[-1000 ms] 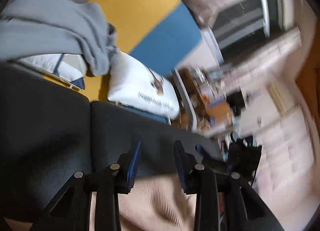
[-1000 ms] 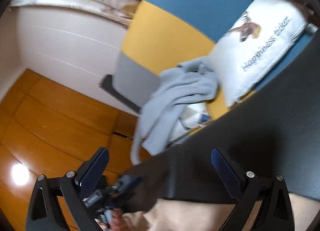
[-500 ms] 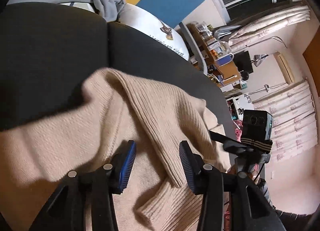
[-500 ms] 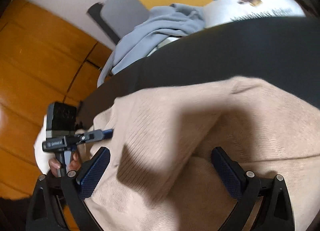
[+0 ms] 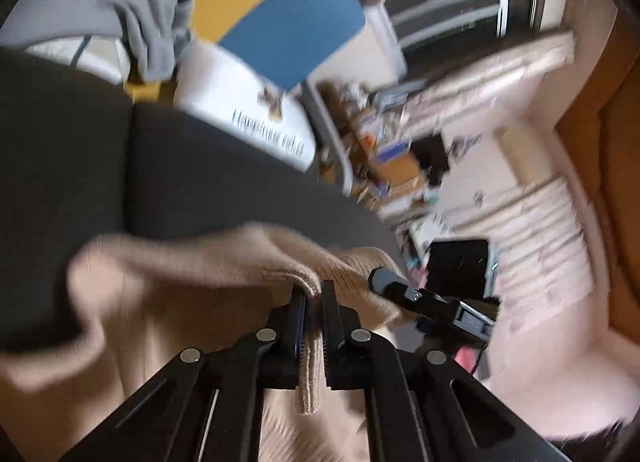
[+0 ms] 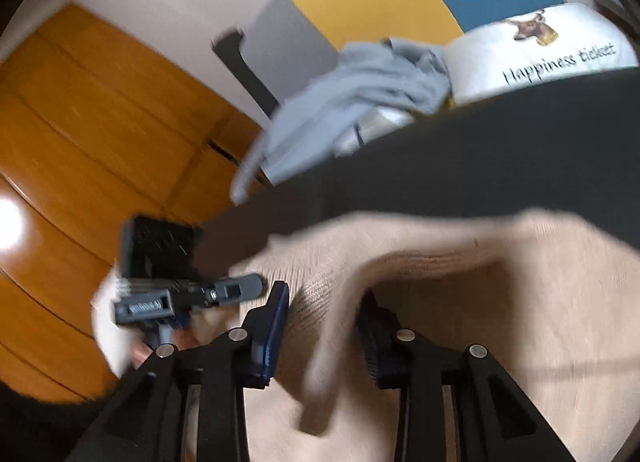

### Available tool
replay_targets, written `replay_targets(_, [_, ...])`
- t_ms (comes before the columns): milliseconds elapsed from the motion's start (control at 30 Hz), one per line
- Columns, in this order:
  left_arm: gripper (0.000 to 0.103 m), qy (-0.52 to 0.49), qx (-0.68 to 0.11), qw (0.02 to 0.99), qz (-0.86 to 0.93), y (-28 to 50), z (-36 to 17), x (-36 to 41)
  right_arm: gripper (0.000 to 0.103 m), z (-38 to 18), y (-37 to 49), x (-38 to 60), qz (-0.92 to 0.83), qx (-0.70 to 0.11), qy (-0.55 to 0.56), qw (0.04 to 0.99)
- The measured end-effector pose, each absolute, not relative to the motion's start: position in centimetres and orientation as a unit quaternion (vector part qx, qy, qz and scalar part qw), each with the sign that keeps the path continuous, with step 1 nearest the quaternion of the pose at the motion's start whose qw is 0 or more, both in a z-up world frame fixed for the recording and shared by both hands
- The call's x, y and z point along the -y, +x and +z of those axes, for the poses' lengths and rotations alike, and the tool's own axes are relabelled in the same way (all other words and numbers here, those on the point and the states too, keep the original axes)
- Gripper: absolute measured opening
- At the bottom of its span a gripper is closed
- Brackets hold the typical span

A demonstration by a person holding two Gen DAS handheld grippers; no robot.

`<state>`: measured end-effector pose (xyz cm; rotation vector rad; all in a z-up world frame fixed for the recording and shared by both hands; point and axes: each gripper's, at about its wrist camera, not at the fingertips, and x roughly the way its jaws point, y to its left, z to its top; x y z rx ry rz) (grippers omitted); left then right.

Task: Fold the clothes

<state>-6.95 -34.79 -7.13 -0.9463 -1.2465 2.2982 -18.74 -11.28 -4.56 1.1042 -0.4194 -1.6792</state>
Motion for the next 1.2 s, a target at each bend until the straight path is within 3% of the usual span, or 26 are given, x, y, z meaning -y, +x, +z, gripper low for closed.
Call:
replay_targets(33, [0.006,-0.325,0.452,0.165,0.814,-7.8,-6.8,35.7,0.035,-4.1,-19.6,11.5,-0.698,0.193,0.452,0.521])
replay_targets(100, [0.028,-0.331,0.474,0.114,0.808,-9.5,-7.0,37.9,0.044,-3.5,-22.7,11.6,-0.7,0.243,0.444,0.504])
replay_targets(133, [0.029,-0.336,0.48,0.092,0.805,-9.7,-7.2,38.9,0.069,-3.4,-24.5,11.5,-0.707,0.269,0.441,0.483])
replay_targets(200, [0.029,-0.345,0.486,0.055,0.801,-9.3,-7.7,40.5,0.097,-3.5,-27.0,11.5,-0.706,0.3,0.446,0.461])
replay_targets(333, [0.032,-0.35,0.467,0.022,0.812,-4.7,-8.7,41.5,0.098,-3.0,-26.1,10.9,-0.719,0.257,0.455,0.458])
replay_targets(667, [0.034,-0.343,0.414,-0.011,0.844,9.1,-9.2,39.1,0.099,-2.7,-6.1,13.2,-0.713,-0.101,0.438,0.538])
replay_targets(867, [0.035,-0.347,0.426,-0.053,0.834,13.0,-11.7,39.9,0.098,-5.4,-1.1,16.1,-0.741,-0.212,0.409,0.489])
replay_targets(900, [0.034,-0.34,0.432,-0.052,0.834,13.4,-11.9,40.2,0.091,-5.8,-1.0,16.5,-0.75,-0.222,0.404,0.474])
replay_targets(933, [0.034,-0.333,0.439,-0.051,0.833,13.8,-12.1,40.5,0.064,-6.2,-1.1,16.8,-0.757,-0.224,0.403,0.463])
replay_targets(1000, [0.026,-0.322,0.46,-0.056,0.825,14.4,-12.8,41.1,0.032,-6.6,-1.4,17.0,-0.772,-0.21,0.401,0.445])
replay_targets(1100, [0.016,-0.324,0.47,-0.057,0.819,14.6,-13.3,41.8,0.017,-5.3,-1.8,15.8,-0.794,-0.185,0.395,0.424])
replay_targets(1200, [0.008,-0.33,0.48,-0.052,0.811,14.7,-13.7,42.4,0.017,-2.0,-2.8,12.5,-0.827,-0.169,0.37,0.389])
